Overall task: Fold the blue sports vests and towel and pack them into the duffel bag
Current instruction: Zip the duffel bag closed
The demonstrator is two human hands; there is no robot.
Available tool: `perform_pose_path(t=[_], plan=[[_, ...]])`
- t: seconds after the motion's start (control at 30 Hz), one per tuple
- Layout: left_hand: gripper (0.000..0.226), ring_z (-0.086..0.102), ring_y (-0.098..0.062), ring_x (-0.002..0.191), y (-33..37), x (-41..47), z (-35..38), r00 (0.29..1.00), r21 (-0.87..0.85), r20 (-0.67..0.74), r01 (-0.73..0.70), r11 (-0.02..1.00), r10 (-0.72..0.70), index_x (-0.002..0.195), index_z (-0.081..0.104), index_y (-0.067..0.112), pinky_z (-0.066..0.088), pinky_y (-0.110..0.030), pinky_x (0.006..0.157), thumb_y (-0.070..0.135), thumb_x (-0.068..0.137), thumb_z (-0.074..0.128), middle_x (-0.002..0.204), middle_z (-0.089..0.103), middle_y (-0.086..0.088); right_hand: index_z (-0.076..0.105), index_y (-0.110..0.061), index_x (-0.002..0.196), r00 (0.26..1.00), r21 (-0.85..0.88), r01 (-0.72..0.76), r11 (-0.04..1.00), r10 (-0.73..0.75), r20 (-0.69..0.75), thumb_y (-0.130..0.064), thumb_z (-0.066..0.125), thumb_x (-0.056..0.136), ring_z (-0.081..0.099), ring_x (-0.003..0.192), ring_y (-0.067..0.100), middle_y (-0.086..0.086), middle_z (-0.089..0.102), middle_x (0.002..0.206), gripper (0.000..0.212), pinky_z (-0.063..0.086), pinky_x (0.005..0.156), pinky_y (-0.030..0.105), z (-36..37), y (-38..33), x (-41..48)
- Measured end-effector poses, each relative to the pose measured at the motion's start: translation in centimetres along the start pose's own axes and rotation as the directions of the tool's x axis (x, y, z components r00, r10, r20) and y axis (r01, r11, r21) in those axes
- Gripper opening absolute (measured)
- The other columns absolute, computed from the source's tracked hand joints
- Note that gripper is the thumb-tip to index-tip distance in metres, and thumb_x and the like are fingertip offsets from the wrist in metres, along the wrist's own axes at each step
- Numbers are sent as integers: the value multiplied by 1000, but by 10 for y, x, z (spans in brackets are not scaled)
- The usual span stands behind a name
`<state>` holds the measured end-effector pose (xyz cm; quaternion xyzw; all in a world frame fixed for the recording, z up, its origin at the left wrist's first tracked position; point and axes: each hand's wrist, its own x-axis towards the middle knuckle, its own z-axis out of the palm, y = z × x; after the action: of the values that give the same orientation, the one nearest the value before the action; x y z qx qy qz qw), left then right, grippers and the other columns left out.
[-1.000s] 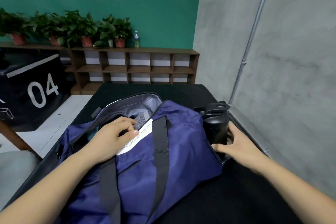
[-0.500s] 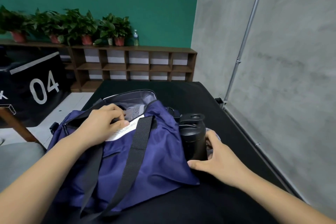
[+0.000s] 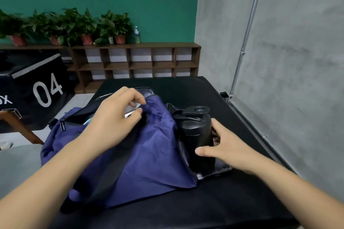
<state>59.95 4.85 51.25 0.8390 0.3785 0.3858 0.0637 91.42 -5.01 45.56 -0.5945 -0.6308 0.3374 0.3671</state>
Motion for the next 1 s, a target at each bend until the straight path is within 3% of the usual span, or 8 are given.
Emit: perform_pose_path(t=[0.17,0.27,0.33,0.4,0.5,0.63,0.8,1.0], plan=[[18,53,-15,94,44,11,18,990,65,6,-144,987,144,95,64,27,40,-27,84,12,91,72,93,56,16,55,-40,121,972,-9,-16,1000,14,-235,-48,100,65,65,108,-9,-23,71,117,72,55,101,31,-13,14,18],[14,51,-15,93,62,25,33,987,134,54,-159,978,153,94,63,29,42,-32,83,18,91,71,90,56,14,52,-38,115,951,1,-30,1000,28,-309,-52,100,62,66,103,-7,-18,70,114,73,57,93,31,-8,21,26],[10,54,-19,91,74,36,46,981,231,133,-171,958,143,94,61,28,45,-36,81,21,92,67,88,57,11,48,-38,114,937,-6,-28,1000,24,-348,-51,100,62,64,97,-11,-19,69,111,75,52,81,20,-3,22,28],[2,60,-23,92,89,46,59,972,384,230,-141,913,54,96,59,23,46,-38,76,24,96,61,92,60,7,44,-36,117,920,-13,-26,1000,19,-392,-50,100,63,62,95,-12,-20,67,110,78,48,71,13,0,23,29],[16,66,-27,91,103,54,80,940,711,316,-147,687,-125,95,59,21,38,-36,66,34,103,56,91,59,0,40,-36,123,908,-22,-18,1000,7,-419,-50,100,62,61,104,-4,-20,62,119,87,45,73,13,1,30,32],[36,54,-24,75,99,55,99,875,799,387,-160,580,-292,72,47,19,39,-32,60,40,98,60,73,44,2,43,-36,124,951,-107,-25,994,-10,-309,-54,97,64,56,112,5,-11,51,124,82,44,82,19,0,43,34],[15,54,-28,76,92,57,104,850,756,427,-150,638,-307,91,64,22,44,-34,67,36,95,61,76,44,1,46,-44,116,977,-118,4,993,-29,-211,-59,90,69,61,108,0,-16,58,123,66,51,89,28,-11,43,31],[32,63,-29,81,73,70,90,843,547,410,78,834,-348,74,64,20,45,-32,67,43,95,61,79,65,0,50,-40,119,987,-223,15,975,-50,-150,-54,90,73,62,92,-7,-21,68,104,62,44,72,17,-22,42,27]])
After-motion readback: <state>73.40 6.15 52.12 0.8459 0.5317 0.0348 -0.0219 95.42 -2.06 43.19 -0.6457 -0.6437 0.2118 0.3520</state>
